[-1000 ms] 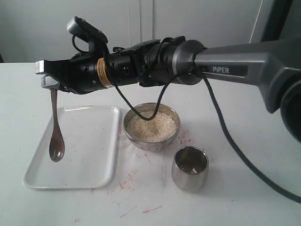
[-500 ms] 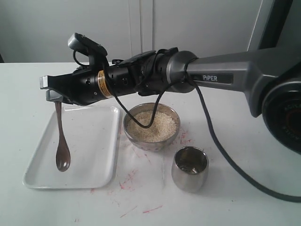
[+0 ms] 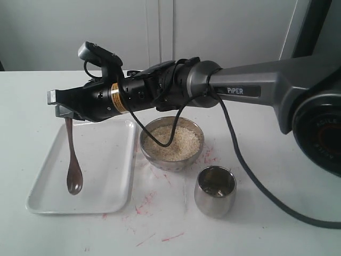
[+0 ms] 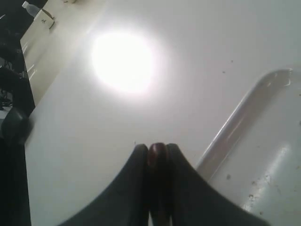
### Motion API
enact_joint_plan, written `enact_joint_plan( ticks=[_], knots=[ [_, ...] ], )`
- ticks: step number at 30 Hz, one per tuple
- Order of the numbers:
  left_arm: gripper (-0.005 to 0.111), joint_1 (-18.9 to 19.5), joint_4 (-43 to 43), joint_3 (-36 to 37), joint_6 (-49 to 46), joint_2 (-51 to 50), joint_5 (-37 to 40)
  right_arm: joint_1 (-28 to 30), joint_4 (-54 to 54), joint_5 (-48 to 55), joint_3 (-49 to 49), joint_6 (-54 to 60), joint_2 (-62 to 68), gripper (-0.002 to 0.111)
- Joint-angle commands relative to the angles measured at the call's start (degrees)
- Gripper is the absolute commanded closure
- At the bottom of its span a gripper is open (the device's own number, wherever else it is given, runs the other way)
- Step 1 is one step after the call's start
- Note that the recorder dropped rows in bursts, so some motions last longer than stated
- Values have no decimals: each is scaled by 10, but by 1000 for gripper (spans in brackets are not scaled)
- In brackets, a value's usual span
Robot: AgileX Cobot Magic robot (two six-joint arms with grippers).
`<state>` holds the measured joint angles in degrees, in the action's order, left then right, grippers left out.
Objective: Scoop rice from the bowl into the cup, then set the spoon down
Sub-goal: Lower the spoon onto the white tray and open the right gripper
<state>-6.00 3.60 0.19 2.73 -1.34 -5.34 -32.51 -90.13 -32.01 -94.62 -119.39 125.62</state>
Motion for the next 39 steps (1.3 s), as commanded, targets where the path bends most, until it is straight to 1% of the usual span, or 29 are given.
enact_joint_plan(
  ticks=[1,9,16,24,32,39],
  knots=[
    [92,1,2,-2,1,-1,-6,-1,0,10,-2,7,0,108],
    [92,1,2,-2,1,-1,-6,-1,8,11,-2,7,20,108],
    [92,1,2,-2,1,-1,-6,-1,64,11,-2,9,39,108],
    [92,1,2,-2,1,-1,-6,-1,87,20,-7,12,39,108],
    [92,1,2,-2,1,-1,-6,-1,87,47,-7,-7,39,108],
    [92,1,2,-2,1,-1,-6,-1,87,47,-7,-7,39,108]
  ],
)
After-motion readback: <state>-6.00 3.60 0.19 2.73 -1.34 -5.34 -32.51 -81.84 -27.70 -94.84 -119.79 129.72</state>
